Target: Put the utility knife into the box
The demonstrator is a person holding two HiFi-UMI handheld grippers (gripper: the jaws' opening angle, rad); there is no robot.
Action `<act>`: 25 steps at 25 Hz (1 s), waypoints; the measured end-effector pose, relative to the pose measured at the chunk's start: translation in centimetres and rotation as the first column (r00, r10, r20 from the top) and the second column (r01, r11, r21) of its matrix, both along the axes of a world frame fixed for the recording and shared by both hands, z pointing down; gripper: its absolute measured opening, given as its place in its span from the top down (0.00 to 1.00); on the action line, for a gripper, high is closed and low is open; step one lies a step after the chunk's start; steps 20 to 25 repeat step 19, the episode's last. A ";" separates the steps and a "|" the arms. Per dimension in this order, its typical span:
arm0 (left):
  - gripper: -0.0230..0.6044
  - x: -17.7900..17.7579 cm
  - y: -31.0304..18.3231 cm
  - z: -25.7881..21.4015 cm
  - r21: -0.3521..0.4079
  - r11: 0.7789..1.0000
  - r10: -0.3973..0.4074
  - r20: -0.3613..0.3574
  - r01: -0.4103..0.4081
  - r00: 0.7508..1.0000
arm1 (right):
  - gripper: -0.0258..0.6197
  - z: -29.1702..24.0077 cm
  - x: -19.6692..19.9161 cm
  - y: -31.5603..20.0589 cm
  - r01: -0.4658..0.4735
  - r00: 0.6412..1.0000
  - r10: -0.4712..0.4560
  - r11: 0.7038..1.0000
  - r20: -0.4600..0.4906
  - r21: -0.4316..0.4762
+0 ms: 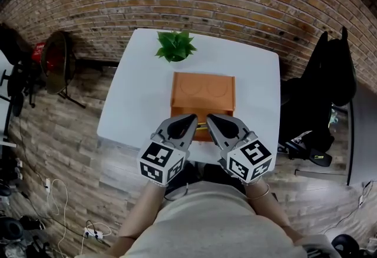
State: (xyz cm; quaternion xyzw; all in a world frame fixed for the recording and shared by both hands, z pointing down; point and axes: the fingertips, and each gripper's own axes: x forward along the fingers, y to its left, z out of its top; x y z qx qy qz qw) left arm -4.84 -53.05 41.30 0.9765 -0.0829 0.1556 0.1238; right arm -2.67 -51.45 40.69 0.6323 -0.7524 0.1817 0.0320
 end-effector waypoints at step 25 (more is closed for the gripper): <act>0.95 -0.3 0.5 0.4 0.036 0.999 0.003 0.032 -0.004 0.999 | 0.96 1.2 0.4 0.6 0.010 1.000 -0.011 0.999 -0.019 -0.032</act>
